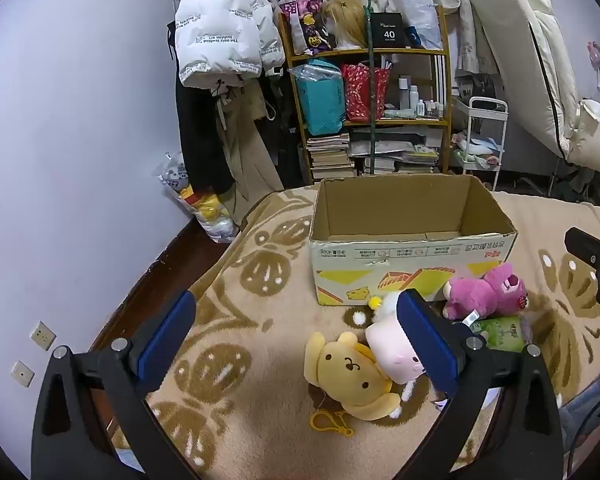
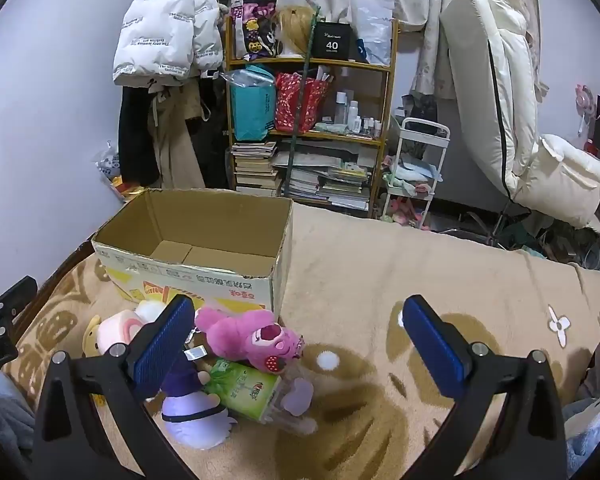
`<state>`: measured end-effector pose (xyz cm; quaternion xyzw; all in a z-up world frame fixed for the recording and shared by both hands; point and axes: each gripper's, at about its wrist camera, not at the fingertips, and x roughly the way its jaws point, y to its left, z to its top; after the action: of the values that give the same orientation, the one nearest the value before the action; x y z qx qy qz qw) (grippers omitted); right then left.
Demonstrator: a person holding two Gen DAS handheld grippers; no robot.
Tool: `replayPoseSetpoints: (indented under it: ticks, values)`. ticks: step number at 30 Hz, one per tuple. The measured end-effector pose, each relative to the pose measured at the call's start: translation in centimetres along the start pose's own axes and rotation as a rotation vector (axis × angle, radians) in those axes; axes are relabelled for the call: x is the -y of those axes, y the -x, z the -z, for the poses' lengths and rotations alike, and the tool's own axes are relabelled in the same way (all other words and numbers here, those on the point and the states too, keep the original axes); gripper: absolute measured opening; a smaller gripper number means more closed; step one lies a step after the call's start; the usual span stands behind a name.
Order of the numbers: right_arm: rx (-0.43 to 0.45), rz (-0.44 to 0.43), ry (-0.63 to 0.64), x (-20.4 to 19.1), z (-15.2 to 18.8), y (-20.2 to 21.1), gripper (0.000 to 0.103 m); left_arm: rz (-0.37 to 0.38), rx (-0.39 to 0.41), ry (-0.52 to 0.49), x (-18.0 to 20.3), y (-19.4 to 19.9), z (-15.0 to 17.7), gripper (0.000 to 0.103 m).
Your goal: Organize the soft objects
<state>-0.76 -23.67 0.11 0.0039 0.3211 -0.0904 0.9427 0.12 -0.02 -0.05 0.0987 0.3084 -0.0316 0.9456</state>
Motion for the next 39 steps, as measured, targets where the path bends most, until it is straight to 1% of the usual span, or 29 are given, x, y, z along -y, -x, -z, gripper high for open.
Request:
replayPoseSetpoints:
  ticks: [6,7,17,18,23,35,39]
  values:
    - [0.0,-0.001,-0.003,0.0,0.0,-0.1,0.103,-0.008,-0.004,-0.018,0.0,-0.6,-0.2,0.099]
    - [0.0,-0.002,-0.004,-0.1,0.0,-0.1,0.103,-0.009,0.01,-0.006,0.5,-0.1,0.0,0.099]
    - [-0.009,0.003,0.003,0.3,-0.3,0.0,0.103,-0.017,0.015,-0.015,0.2,0.1,0.0,0.099]
    - [-0.005,0.001,0.002,-0.3,0.1,-0.1,0.103,-0.017,0.017,-0.014,0.2,0.1,-0.1,0.099]
    - [-0.008,0.001,0.001,-0.3,0.2,-0.3,0.103,-0.016,0.02,-0.011,-0.2,0.3,-0.1,0.099]
    - [-0.011,-0.001,0.002,-0.1,0.1,-0.3,0.103,-0.017,0.024,-0.018,0.0,0.4,-0.1,0.099]
    - [-0.013,-0.004,0.003,-0.6,0.3,-0.3,0.103,-0.019,0.024,-0.026,0.2,0.5,0.0,0.099]
